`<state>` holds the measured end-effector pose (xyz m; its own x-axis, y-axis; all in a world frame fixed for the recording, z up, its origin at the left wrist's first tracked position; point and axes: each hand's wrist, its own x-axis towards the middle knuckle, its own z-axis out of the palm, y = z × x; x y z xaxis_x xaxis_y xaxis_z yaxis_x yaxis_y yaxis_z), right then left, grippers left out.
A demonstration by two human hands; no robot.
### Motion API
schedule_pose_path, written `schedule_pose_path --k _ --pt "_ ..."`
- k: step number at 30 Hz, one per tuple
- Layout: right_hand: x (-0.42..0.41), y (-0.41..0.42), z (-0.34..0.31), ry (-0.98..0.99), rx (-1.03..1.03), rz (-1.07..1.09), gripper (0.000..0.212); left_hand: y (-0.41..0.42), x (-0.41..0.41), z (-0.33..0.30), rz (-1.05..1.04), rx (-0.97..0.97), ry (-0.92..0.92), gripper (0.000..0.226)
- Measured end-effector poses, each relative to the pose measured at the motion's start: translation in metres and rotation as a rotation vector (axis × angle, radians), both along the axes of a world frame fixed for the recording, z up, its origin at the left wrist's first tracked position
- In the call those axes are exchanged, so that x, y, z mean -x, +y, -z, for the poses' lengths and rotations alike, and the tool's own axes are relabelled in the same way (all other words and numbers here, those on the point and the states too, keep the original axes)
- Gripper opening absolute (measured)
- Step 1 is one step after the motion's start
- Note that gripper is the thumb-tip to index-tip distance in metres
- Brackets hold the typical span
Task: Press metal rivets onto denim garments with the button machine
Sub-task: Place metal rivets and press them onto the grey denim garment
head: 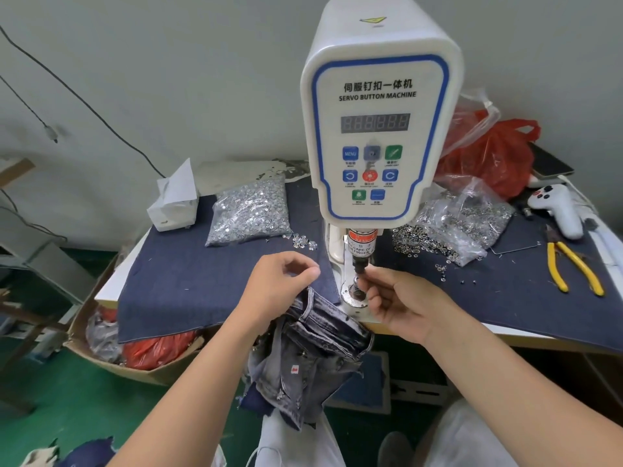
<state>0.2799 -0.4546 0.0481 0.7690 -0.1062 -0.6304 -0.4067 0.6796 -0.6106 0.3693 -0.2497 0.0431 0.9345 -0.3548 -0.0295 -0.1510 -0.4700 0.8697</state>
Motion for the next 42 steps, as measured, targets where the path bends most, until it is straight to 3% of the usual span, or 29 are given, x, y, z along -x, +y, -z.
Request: schedule_pose_path --k 6,15,21,25,36,42 --pt "0.001 0.004 0.000 -0.044 0.002 -0.005 0.034 -0.005 0.020 -0.002 0.046 0.031 0.014 0.010" --pt "0.008 -0.002 -0.005 -0.081 -0.029 -0.029 0.034 -0.030 0.035 0.007 0.057 0.088 0.013 0.009" --pt "0.016 -0.029 -0.006 -0.133 0.317 -0.009 0.024 -0.051 0.038 0.011 0.000 0.163 0.036 0.013" --pt "0.024 -0.044 0.004 -0.108 0.354 0.031 0.026 -0.057 0.038 0.015 -0.020 0.155 0.080 0.010" --pt "0.032 -0.049 0.015 -0.115 0.322 0.029 0.028 -0.055 0.036 0.000 0.056 -0.139 -0.177 0.018" --pt "0.035 -0.043 0.011 -0.161 0.412 0.008 0.029 -0.052 0.036 -0.005 0.045 -0.182 -0.168 0.008"
